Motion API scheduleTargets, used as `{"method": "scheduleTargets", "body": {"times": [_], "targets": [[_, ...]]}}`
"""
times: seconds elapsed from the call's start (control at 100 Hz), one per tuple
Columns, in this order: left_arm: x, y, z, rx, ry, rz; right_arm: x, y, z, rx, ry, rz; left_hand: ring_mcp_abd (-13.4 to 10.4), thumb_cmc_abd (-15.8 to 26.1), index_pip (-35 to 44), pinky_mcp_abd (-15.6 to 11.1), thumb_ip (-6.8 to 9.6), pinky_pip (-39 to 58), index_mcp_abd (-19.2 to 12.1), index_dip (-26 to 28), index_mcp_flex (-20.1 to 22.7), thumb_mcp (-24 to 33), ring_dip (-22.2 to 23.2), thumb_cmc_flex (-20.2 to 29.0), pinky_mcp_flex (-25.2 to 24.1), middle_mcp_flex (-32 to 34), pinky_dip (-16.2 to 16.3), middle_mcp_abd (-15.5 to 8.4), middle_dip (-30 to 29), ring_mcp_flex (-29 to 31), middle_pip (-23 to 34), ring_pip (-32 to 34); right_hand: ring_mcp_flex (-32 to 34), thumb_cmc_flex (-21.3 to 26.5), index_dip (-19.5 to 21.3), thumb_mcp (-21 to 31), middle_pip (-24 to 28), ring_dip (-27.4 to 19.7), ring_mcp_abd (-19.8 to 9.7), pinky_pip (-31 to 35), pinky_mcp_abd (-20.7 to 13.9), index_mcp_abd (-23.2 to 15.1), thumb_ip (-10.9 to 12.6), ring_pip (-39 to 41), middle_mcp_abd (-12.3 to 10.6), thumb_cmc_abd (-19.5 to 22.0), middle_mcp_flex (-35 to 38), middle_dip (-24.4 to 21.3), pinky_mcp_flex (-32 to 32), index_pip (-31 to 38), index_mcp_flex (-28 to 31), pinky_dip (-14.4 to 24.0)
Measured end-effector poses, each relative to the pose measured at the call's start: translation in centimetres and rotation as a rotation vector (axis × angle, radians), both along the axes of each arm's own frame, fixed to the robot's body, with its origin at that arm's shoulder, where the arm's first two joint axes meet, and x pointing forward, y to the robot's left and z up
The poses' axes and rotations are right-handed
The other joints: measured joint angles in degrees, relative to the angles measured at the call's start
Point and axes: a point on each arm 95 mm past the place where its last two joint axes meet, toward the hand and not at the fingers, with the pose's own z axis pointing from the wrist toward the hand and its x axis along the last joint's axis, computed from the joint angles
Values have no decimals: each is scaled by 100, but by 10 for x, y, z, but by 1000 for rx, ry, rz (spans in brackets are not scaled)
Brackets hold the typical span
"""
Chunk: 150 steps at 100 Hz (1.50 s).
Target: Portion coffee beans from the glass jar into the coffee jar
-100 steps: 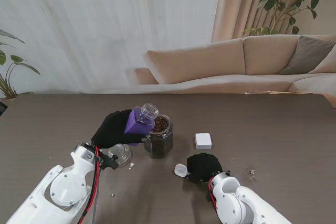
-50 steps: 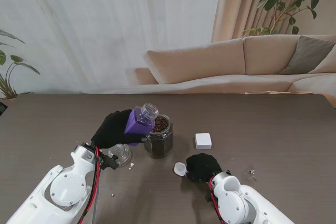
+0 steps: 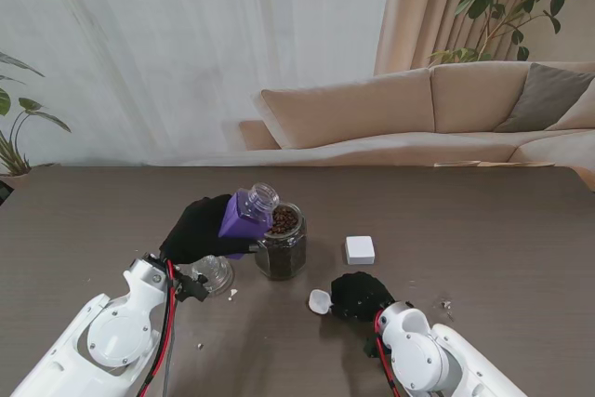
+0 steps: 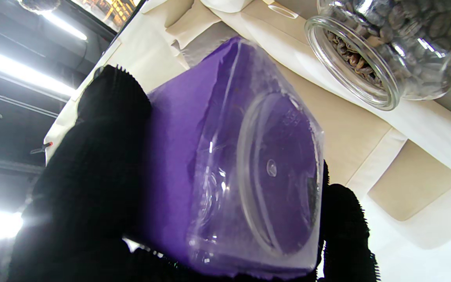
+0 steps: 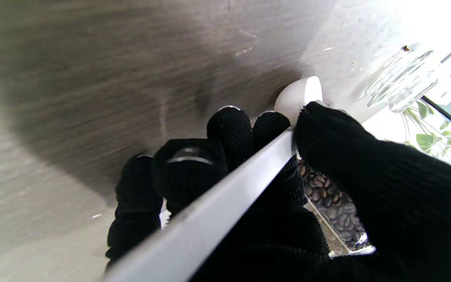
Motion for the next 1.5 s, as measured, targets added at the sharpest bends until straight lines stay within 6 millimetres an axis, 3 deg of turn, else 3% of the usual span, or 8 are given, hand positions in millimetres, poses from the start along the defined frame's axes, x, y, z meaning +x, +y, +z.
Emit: {"method": "scheduleTargets", "body": {"times": [0.12,0.29,0.91,1.5], "targets": [[0,1,0,1,-1,2,-1,-1,4,26,37,0,0,0,0,0,0,0,0,0,0,0,0,0,0,0,0,0,-1,0,0,0,0,0,26,0,2,2,-2,-330,0,0,0,15,-1,0,3,58,58,1,0,-12],[-1,2,1,3,-3,5,-1,-4,12,42,78,5,0,0,0,0,0,0,0,0,0,0,0,0,0,0,0,0,-1,0,0,0,0,-1,80,12,3,10,-9,-1188,2,-12,0,48,-4,0,7,113,887,2,0,-131],[-1,3,0,8,-1,12,11,-13,64,106,28,-56,0,0,0,0,0,0,0,0,0,0,1,0,0,0,0,0,-4,0,0,0,2,-8,140,126,3,68,-31,-1206,7,-19,-58,95,-10,-81,9,206,973,3,0,-141],[-2,7,-1,22,16,35,58,8,151,30,-214,-46,0,0,0,0,0,0,0,0,0,0,1,0,0,0,0,0,-6,0,0,0,2,-8,142,126,-7,68,-31,-1260,14,-19,-58,95,-10,-81,10,207,973,2,0,-141]]}}
